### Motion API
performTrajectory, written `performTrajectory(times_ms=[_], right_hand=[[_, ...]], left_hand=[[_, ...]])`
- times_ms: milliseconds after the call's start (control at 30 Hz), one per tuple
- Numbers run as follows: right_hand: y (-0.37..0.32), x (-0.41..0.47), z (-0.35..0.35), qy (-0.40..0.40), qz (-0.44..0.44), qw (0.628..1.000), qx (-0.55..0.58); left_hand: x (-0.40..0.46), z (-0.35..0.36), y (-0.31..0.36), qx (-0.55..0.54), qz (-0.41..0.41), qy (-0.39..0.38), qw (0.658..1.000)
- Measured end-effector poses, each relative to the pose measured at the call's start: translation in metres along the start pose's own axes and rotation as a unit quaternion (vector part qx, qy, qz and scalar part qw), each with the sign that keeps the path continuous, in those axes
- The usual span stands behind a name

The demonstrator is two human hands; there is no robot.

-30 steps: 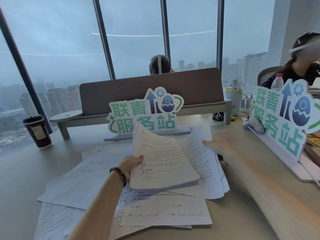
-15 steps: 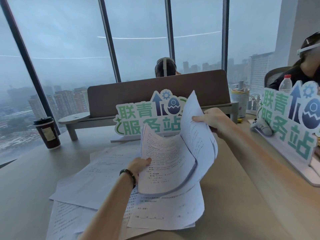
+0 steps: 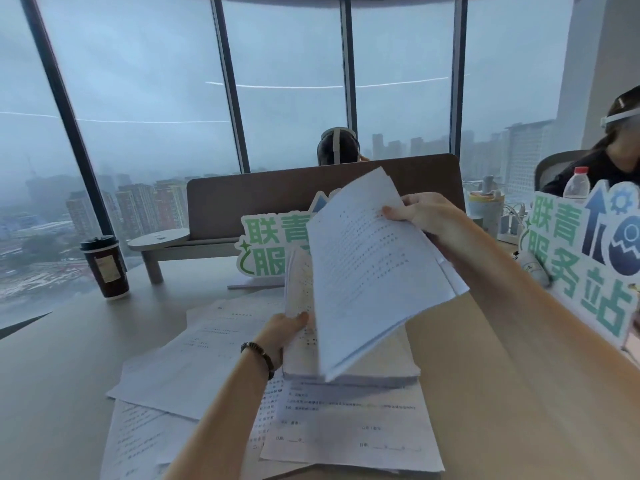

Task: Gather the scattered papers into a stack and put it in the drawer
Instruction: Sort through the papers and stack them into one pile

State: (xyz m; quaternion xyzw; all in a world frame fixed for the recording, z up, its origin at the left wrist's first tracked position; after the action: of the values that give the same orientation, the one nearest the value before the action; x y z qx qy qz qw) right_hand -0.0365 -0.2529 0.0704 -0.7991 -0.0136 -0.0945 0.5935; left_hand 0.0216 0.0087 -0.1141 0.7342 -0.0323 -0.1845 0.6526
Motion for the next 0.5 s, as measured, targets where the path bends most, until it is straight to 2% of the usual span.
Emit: performTrajectory(times_ms=[133,267,500], right_hand=[[0.055,0.005,-0.004,0.040,0.061,0.997,0.006],[0.105,-0.005,0.001,0.044,0.115,0.992,0.029],[0.169,-0.007,0.003,0.151,0.139,0.975,0.086]], left_hand=[[-0.005,0.005,0.006,-0.058,0.033,-0.007,0.998],[0.001,0.009,0.016,-0.019,0.089,-0.033,0.995],[-0.007,0.024,0.013,-0.082,0.103,-0.089,0.987]])
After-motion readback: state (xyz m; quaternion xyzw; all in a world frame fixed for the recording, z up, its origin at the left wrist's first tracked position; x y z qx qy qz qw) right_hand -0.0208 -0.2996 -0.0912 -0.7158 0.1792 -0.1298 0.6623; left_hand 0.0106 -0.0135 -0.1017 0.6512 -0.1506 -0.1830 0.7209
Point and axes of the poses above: each hand's wrist, its own x-axis towards the middle knuckle, its own z-axis out of the palm, y = z × x, the point moved 6 cm from there along x, towards the middle knuckle, and after that the axes turned 8 degrees about -y, right-handed, at the moved point
